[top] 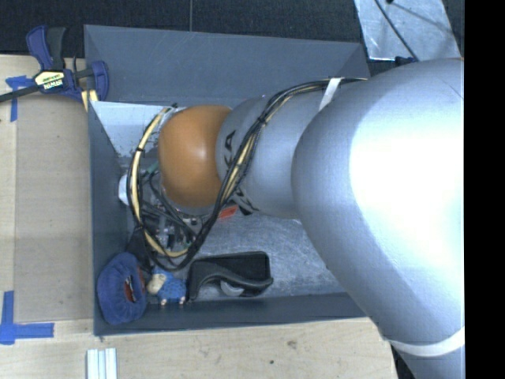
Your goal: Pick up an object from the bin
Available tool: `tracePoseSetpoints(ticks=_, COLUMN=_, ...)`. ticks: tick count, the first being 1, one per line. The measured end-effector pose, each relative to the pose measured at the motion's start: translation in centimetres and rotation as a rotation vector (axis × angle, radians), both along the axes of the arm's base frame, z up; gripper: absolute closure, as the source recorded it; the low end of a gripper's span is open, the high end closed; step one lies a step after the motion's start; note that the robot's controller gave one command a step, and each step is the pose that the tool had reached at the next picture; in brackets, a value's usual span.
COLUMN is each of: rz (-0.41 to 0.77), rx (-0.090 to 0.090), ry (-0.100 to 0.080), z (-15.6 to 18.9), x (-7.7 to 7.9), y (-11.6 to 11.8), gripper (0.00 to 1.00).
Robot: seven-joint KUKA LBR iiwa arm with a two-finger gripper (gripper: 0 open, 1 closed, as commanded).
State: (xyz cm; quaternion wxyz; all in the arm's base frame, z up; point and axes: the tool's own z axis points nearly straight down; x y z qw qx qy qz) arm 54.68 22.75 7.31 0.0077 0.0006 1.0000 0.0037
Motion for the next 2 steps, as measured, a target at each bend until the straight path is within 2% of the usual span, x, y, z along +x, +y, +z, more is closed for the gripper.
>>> tracePoseSetpoints(ticks=1, rz=-0.002, rx=-0.005, ry=0.005, z=-0.1, x=-0.1, y=-0.2, gripper=1.00)
tracePoseSetpoints(ticks=2, rz=0.030, rx=-0.004, ry=0.005, z=12.7, x=-2.2, y=-0.1, gripper=1.00)
